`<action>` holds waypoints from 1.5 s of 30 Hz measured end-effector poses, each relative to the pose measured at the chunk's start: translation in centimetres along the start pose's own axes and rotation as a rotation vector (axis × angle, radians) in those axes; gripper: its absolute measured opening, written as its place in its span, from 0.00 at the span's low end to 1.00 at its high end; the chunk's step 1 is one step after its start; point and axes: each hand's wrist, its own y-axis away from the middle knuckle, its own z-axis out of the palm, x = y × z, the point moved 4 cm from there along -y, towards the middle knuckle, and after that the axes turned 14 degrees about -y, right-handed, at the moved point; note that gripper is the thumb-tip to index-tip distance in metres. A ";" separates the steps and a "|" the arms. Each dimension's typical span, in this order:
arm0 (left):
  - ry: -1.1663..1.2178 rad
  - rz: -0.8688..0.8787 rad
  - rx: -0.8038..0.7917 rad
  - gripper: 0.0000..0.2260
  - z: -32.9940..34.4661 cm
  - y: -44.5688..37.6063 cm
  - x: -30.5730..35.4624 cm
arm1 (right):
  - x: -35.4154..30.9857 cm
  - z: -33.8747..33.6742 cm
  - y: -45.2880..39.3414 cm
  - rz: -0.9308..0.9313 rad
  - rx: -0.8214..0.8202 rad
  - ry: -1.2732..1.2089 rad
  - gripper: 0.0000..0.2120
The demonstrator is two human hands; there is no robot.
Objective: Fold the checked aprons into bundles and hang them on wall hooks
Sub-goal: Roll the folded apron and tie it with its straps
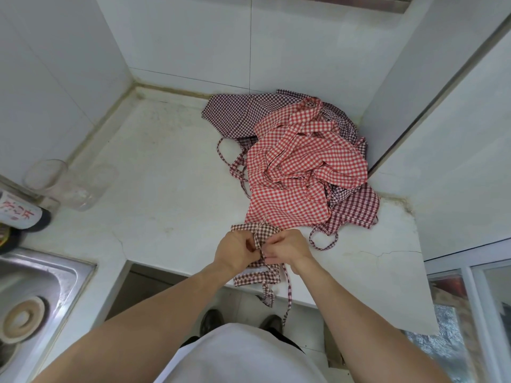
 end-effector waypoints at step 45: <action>0.127 -0.288 -0.070 0.17 0.6 -0.8 -2.0 | 0.1 -1.1 0.3 -0.438 -0.097 0.799 0.10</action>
